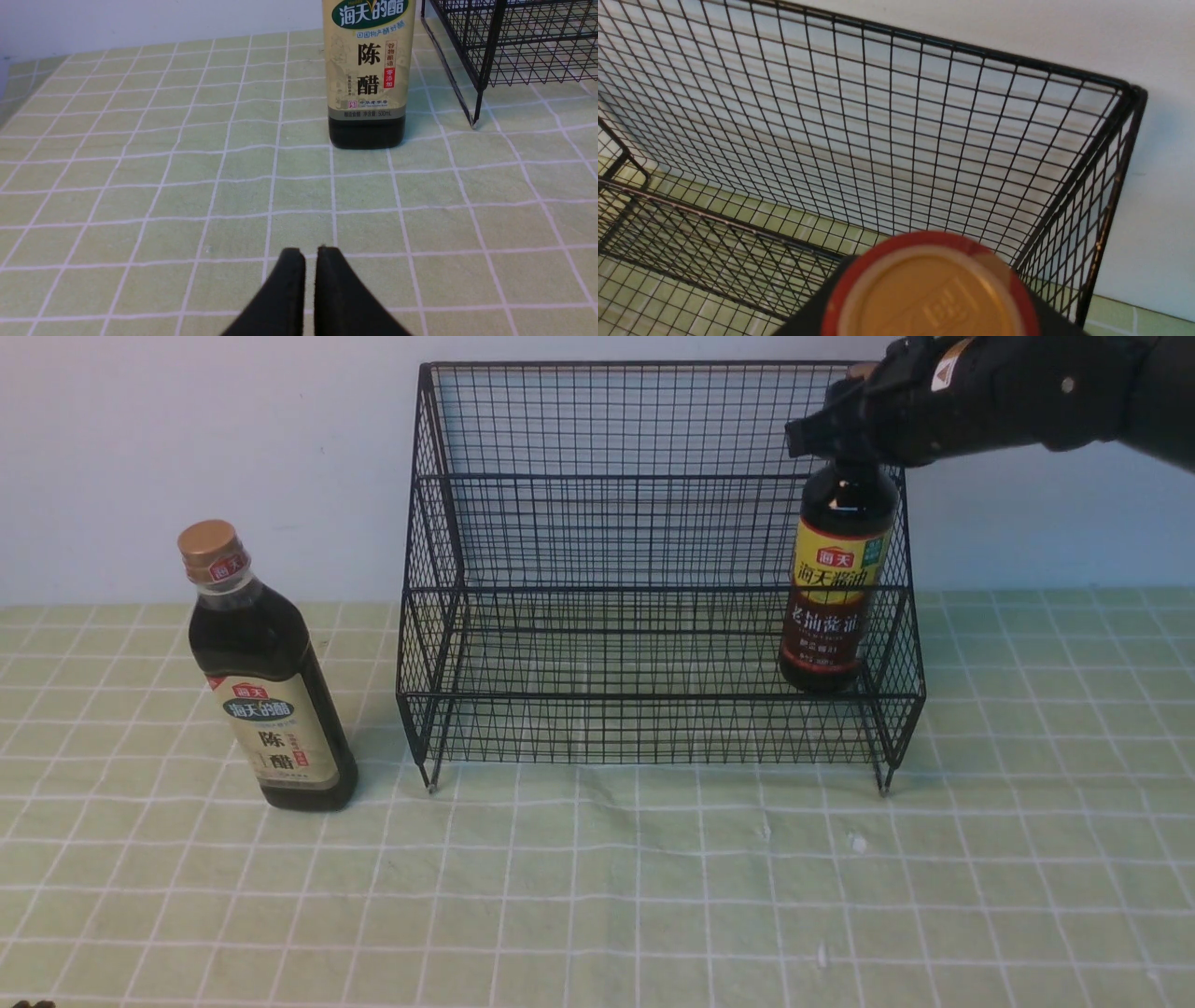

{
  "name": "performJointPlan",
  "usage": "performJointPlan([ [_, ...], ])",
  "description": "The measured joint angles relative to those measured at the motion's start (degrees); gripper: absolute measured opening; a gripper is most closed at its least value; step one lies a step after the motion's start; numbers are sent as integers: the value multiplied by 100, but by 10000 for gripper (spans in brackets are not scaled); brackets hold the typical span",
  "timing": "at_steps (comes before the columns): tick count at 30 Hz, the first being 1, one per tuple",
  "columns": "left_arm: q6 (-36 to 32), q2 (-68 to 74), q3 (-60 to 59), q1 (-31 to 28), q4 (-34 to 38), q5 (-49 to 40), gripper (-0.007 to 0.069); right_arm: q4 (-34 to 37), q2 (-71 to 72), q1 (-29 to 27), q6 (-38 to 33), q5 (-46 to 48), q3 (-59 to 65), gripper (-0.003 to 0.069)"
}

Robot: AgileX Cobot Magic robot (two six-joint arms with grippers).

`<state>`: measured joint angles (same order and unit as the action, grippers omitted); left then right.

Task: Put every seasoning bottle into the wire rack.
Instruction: Use the right arm to put the condiment bottle back on the shelf, then use the left arm to grab the condiment bottle closest to it

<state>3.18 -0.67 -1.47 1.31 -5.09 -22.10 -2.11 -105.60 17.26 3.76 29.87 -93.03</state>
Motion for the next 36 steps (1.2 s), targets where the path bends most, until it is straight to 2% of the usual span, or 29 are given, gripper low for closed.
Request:
performJointPlan([
  [6,0,0,0,0,0,0,17,0,36,0,5,210,-50,400],
  [22,0,0,0,0,0,0,17,26,1630,0,5,1445,-102,409],
  [25,0,0,0,0,0,0,17,39,2041,0,5,1870,-102,377],
  [29,0,0,0,0,0,0,17,127,3063,0,5,2743,-102,229],
  [30,0,0,0,0,0,0,17,132,3112,0,5,2779,-102,211],
  [32,0,0,0,0,0,0,17,131,3754,0,5,3187,-97,86],
  [36,0,0,0,0,0,0,17,133,4770,0,49,3333,154,0],
])
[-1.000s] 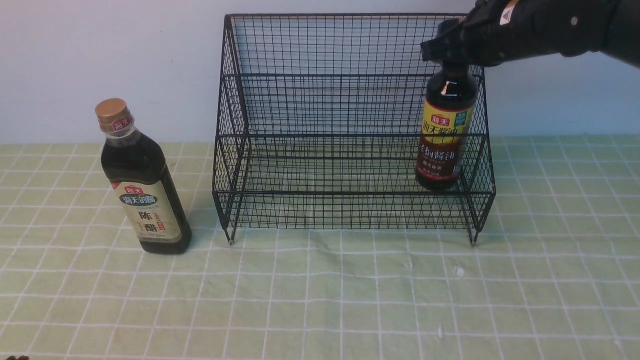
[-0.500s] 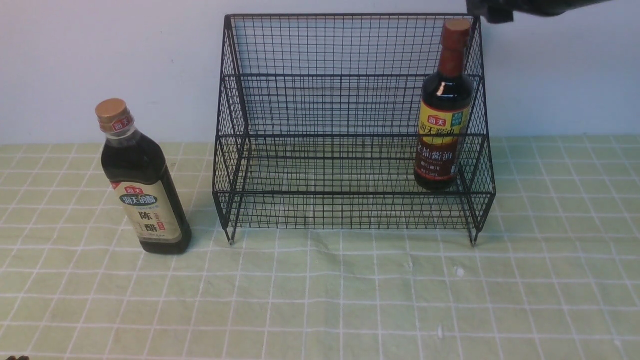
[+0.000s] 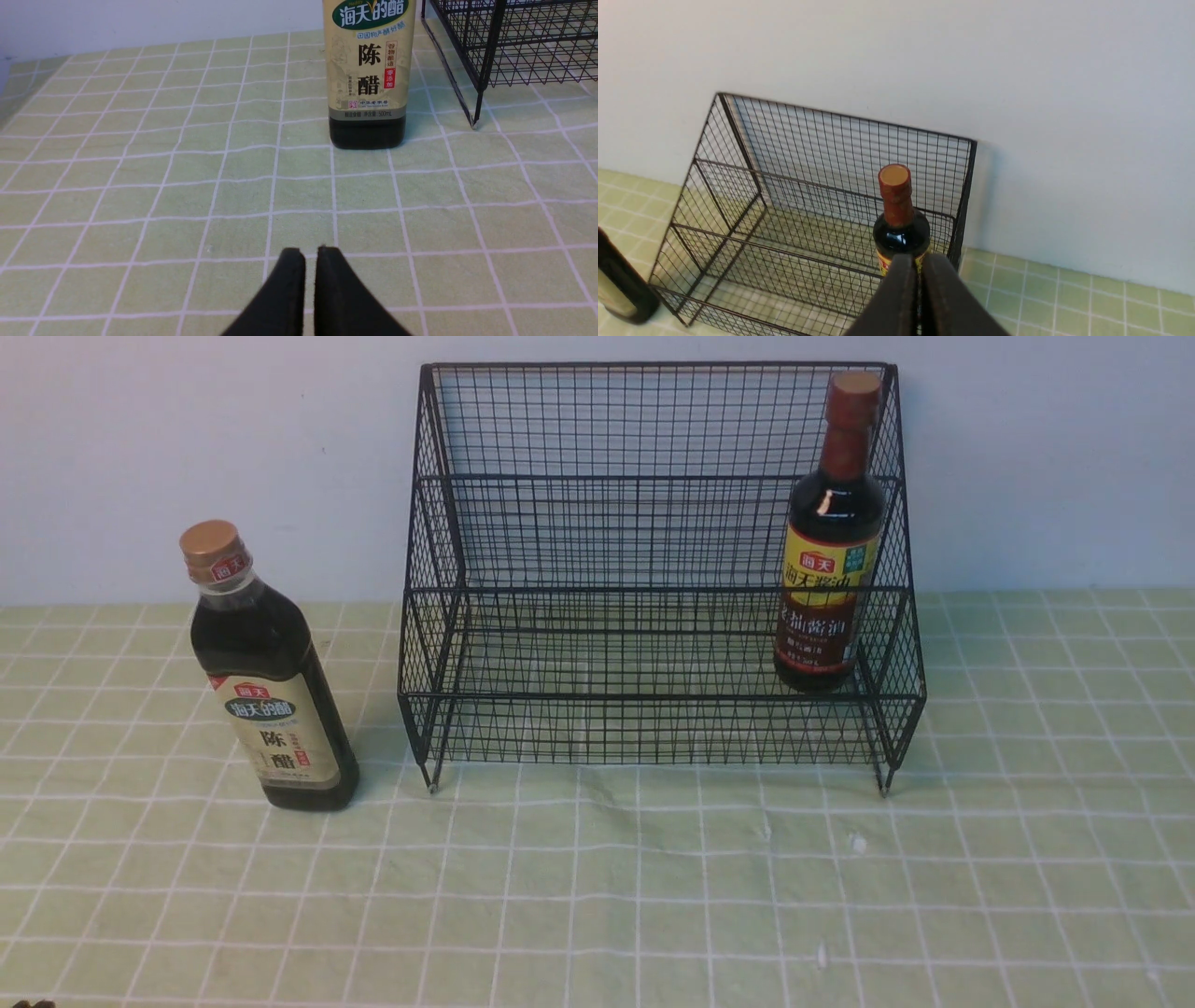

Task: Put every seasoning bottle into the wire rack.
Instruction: Use the left arm to grab the condiment bottle closest to it

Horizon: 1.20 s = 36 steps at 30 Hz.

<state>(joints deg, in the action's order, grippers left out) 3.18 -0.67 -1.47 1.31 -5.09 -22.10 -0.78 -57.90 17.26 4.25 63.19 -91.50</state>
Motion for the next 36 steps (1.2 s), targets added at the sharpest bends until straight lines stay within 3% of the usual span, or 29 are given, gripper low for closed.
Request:
performJointPlan([
  [9,0,0,0,0,0,0,17,78,2162,0,472,-1305,2163,-13],
  [14,0,0,0,0,0,0,17,718,2743,0,555,-2488,3317,-15],
  [18,0,0,0,0,0,0,17,1218,2852,0,560,-2860,3857,-15],
  [28,0,0,0,0,0,0,17,756,2978,-34,-508,-3353,4527,-15],
  [30,0,0,0,0,0,0,17,734,3077,-111,-586,-3543,4686,-15],
  [36,0,0,0,0,0,0,17,557,3865,-1132,-734,-4583,6224,-15],
])
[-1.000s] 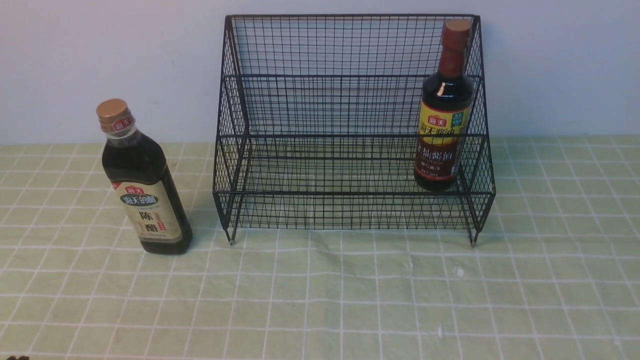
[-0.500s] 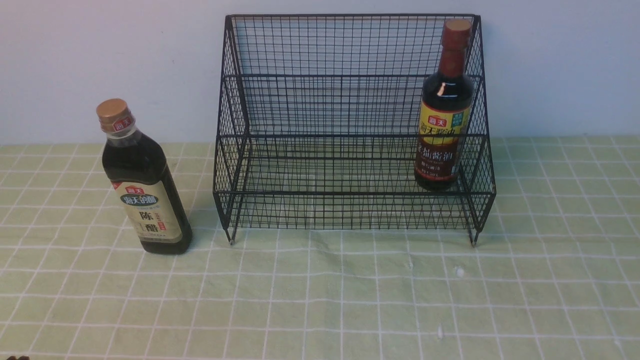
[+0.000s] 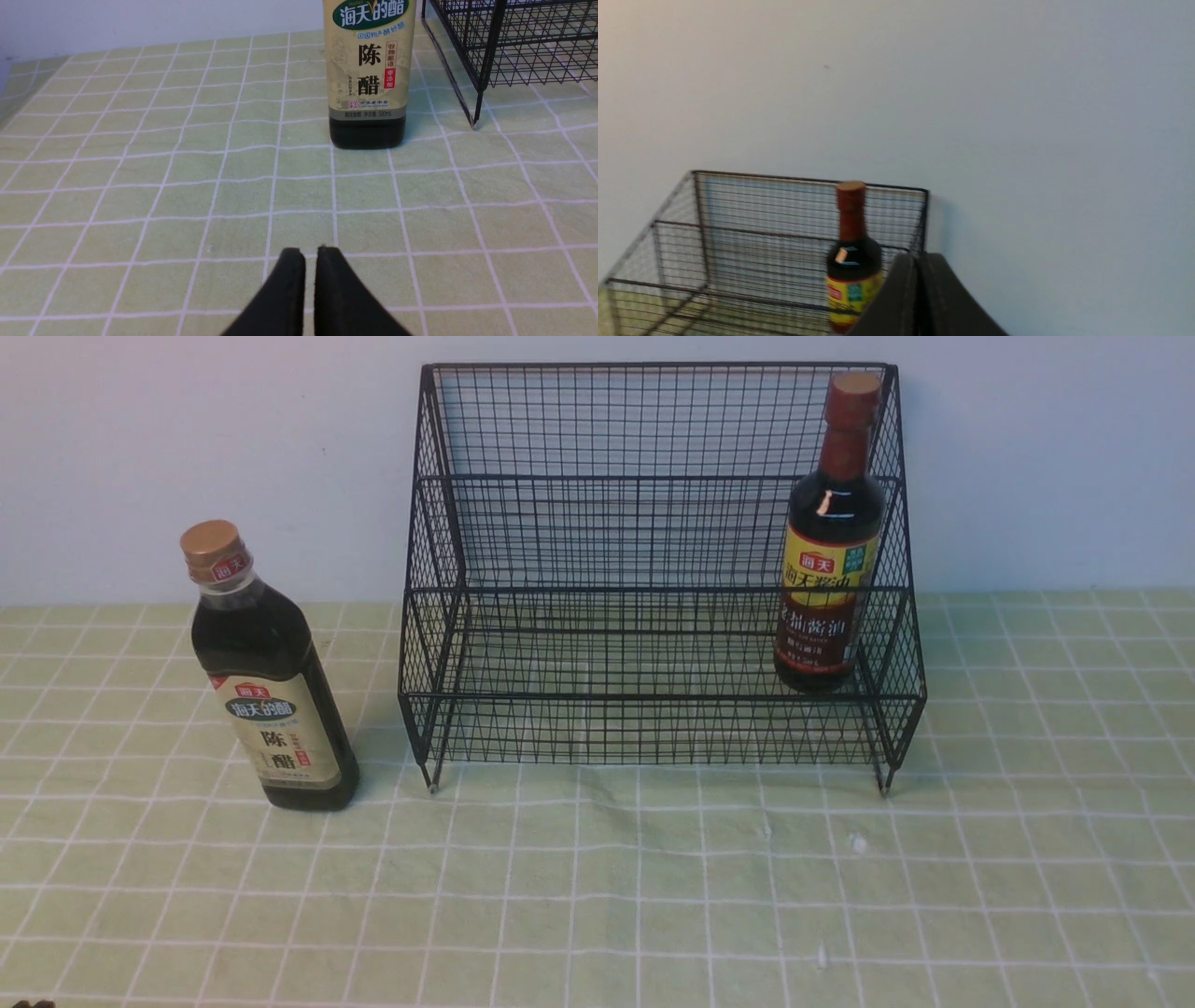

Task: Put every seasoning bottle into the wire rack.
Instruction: Use the left arm to grab the condiment bottle closest to it

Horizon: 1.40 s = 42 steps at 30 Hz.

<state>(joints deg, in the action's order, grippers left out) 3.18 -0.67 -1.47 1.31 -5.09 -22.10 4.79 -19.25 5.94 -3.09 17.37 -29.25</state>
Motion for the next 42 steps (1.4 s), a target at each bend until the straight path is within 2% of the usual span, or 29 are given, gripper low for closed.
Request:
performJointPlan([
  [3,0,0,0,0,0,0,17,-236,558,-552,-16,-70,1097,-15],
  [6,0,0,0,0,0,0,17,-394,1090,-813,-21,-38,1983,-15],
  [11,0,0,0,0,0,0,17,-479,1881,-913,40,124,3038,-15],
  [18,0,0,0,0,0,0,17,-479,1976,-799,90,427,3055,-15],
  [42,0,0,0,0,0,0,17,-479,1992,-762,90,427,3055,-15],
])
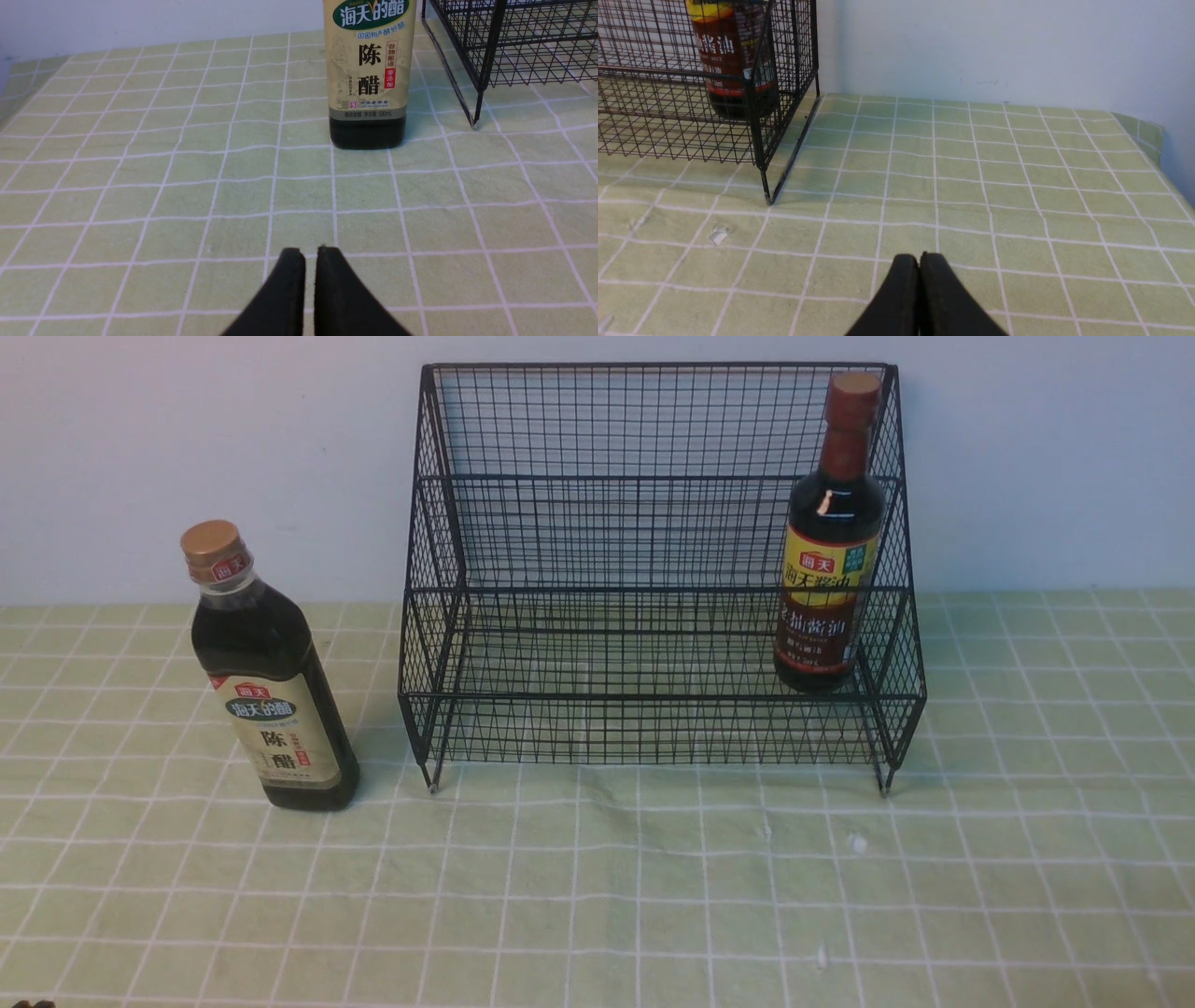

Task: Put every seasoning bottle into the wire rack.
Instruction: Use the left arm to grab the condiment bottle closest to it

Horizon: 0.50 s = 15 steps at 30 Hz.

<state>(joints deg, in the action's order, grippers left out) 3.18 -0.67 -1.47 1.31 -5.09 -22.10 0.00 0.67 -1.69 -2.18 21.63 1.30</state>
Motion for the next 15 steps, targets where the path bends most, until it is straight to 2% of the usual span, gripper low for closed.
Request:
performJointPlan([
  [15,47,0,-19,0,-161,186,17,0,0,0,0,0,0,-15],
])
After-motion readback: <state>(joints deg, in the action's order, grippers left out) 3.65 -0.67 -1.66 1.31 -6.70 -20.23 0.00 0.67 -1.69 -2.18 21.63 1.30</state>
